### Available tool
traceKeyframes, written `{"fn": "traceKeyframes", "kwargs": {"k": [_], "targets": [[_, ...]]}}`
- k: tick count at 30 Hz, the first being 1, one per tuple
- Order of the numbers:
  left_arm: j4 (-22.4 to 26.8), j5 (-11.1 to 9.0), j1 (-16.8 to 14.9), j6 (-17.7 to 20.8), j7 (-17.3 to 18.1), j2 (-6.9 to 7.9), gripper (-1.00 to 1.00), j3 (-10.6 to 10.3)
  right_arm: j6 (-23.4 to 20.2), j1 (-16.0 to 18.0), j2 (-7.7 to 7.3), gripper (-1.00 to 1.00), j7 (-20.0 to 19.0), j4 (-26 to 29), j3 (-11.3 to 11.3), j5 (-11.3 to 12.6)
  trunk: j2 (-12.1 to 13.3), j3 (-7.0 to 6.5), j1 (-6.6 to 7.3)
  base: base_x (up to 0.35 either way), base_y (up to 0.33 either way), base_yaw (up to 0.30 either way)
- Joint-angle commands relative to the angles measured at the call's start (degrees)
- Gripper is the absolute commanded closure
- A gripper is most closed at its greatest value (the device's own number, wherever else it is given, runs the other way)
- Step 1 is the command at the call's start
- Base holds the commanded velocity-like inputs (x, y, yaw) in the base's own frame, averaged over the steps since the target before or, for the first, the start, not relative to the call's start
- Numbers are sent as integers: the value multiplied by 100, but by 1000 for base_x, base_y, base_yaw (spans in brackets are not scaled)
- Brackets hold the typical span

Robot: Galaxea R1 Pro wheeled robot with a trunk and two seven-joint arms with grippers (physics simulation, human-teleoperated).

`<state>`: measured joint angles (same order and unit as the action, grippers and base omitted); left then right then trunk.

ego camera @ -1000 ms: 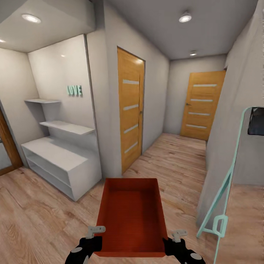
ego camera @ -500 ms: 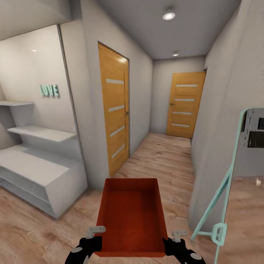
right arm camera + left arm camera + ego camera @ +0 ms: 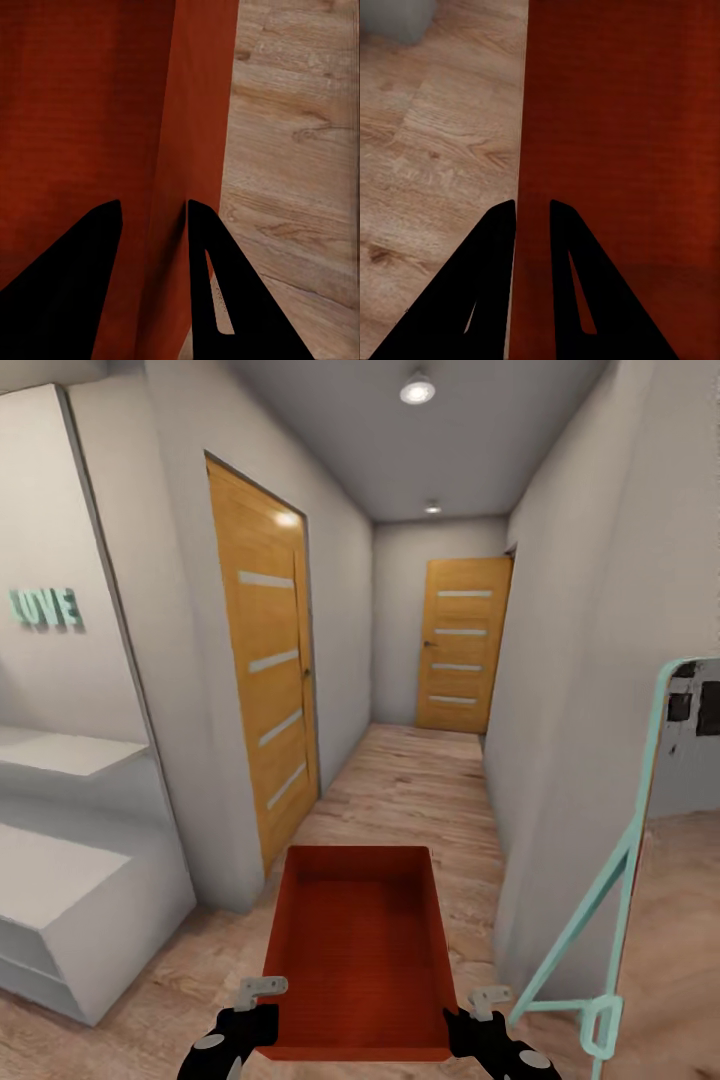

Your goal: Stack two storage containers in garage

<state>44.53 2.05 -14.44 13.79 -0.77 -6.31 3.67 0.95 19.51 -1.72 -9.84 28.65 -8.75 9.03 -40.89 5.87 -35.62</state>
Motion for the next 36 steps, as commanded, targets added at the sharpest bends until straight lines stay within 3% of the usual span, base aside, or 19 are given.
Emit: {"fn": "traceKeyframes", "kwargs": {"k": [1, 14, 36], "targets": [[73, 15, -6, 36, -20, -2, 100, 283, 11, 0, -13, 100, -133, 0, -136, -437, -8, 10, -5, 322, 134, -270], [73, 10, -6, 36, -20, 7, 100, 283, 11, 0, -13, 100, -134, 0, -136, -437, -8, 10, -5, 322, 131, -236], [73, 6, -6, 36, -20, 7, 100, 283, 11, 0, -13, 100, -134, 0, -136, -437, -8, 74, -5, 322, 103, -8]]}}
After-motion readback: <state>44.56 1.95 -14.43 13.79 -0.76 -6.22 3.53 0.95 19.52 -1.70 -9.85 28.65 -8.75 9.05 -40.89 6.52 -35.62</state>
